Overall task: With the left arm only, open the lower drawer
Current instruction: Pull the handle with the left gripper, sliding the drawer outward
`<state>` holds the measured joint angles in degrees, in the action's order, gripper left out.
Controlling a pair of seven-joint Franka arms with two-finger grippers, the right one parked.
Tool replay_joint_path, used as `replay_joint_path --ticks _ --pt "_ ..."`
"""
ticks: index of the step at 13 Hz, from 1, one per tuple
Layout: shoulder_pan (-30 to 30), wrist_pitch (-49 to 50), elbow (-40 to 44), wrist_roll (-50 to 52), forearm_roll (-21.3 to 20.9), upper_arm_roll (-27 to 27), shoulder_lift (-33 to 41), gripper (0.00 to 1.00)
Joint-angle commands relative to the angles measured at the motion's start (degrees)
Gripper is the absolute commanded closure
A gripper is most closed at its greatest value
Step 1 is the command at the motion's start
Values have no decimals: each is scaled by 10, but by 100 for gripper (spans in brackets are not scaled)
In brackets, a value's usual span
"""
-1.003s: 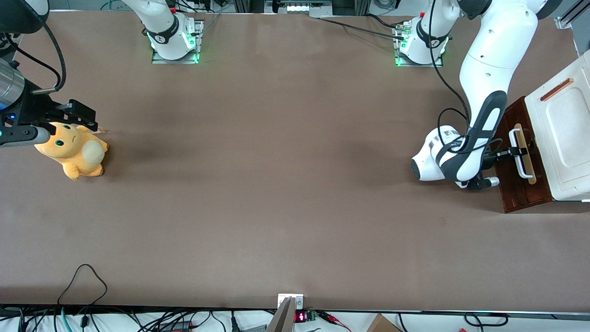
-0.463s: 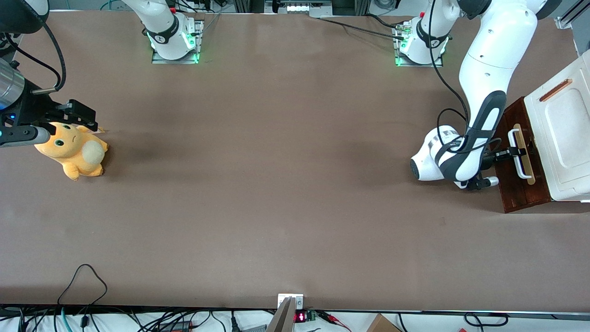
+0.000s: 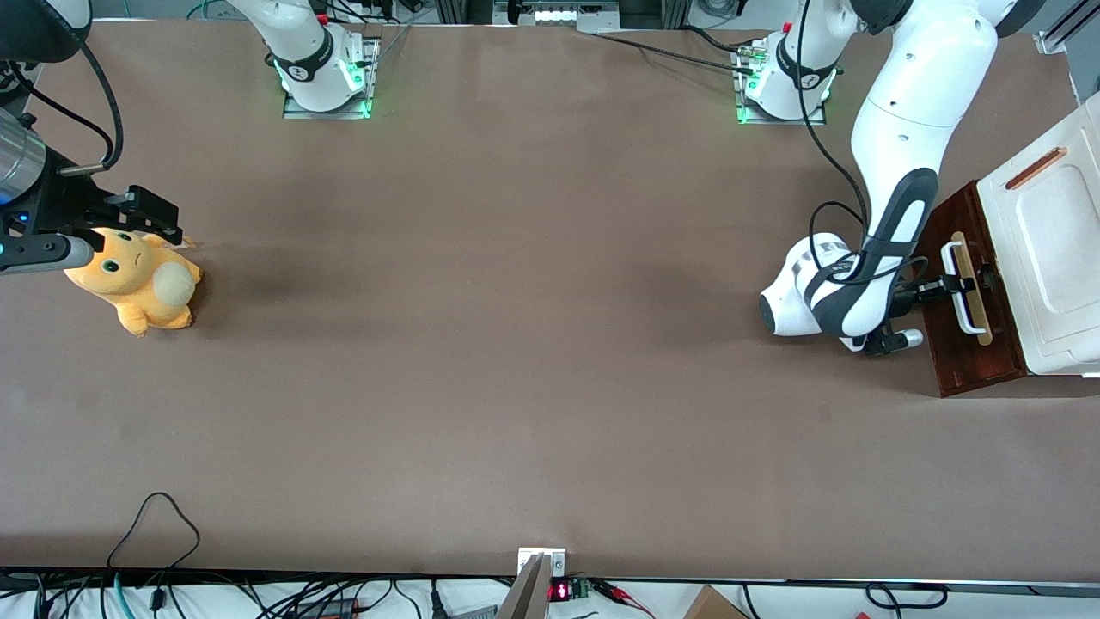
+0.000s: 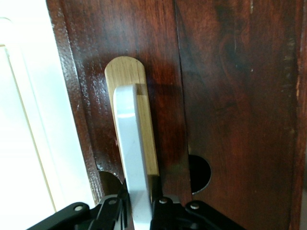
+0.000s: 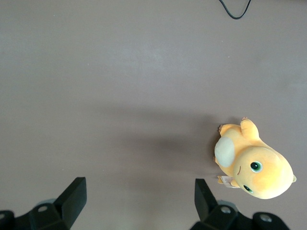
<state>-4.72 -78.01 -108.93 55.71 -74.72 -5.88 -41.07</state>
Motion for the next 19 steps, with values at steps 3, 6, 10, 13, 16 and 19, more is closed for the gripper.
replay_joint_path --ticks 3,6,10,13,16,19 --pt "-6 16 -1 -11 31 -16 13 81" --pt "-11 17 -1 -10 40 -19 14 81" --pt "-24 17 0 -9 49 -19 13 81" --pt "-32 22 0 0 52 -19 11 81" --pt "-47 25 5 1 70 -18 10 81" --pt "-54 29 6 1 75 -18 10 81"
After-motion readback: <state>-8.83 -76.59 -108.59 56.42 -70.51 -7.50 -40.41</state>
